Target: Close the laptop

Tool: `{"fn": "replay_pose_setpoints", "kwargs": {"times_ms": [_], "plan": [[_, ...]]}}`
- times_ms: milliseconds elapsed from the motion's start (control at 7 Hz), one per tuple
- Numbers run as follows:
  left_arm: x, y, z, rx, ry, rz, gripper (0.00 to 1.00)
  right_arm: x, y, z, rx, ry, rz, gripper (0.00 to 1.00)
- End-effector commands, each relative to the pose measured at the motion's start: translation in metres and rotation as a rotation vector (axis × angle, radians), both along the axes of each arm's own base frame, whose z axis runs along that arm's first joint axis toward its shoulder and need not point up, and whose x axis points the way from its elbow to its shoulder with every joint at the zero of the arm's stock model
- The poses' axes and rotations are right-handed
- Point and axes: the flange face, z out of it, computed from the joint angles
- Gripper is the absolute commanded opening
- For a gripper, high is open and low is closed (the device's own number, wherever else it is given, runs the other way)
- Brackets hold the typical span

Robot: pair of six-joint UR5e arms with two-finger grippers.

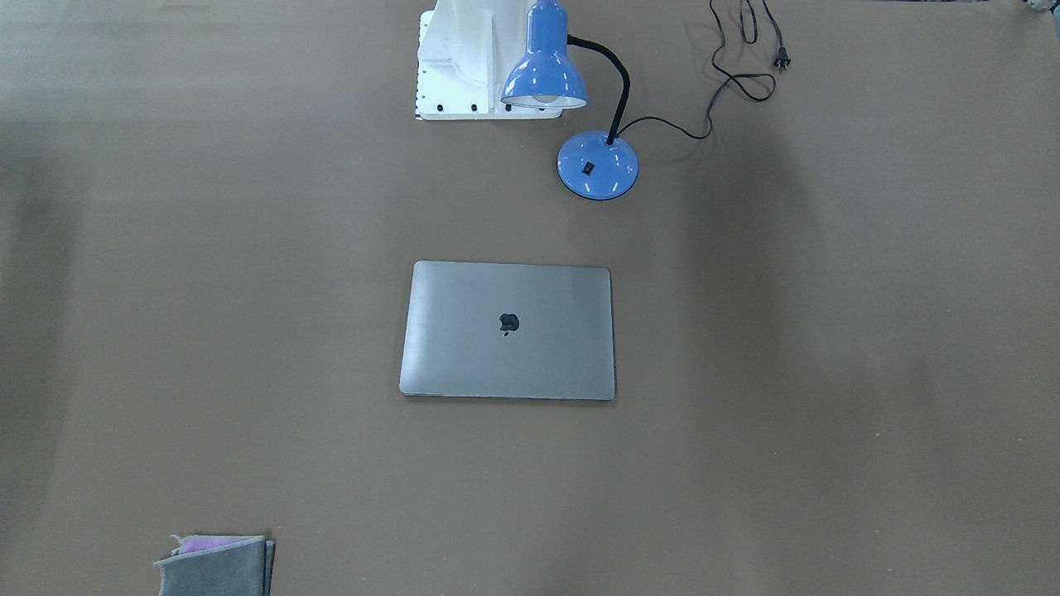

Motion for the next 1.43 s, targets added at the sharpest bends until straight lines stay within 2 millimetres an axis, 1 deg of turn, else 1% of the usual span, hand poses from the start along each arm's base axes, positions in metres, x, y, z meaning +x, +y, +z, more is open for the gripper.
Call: {"fn": "replay_pose_setpoints", "kwargs": {"times_ms": [0, 143, 286, 857, 1286], "plan": [[-0.009, 0.020, 0.045, -0.081, -0.002, -0.007, 0.99, 0.010, 0.013, 0.011, -0.023, 0.001, 0.021, 1.00], [-0.017, 0.021, 0.044, -0.085, 0.015, -0.027, 0.99, 0.010, 0.012, 0.009, -0.022, 0.002, 0.024, 1.00], [-0.014, 0.021, 0.042, -0.089, 0.070, -0.025, 0.99, 0.010, 0.012, 0.010, -0.025, 0.002, 0.025, 1.00], [-0.013, 0.018, 0.039, -0.084, 0.076, -0.025, 0.99, 0.010, 0.008, 0.003, -0.011, 0.000, 0.026, 1.00], [-0.013, 0.019, 0.040, -0.088, 0.077, -0.026, 0.99, 0.010, 0.009, -0.001, -0.003, -0.003, 0.027, 1.00]]}}
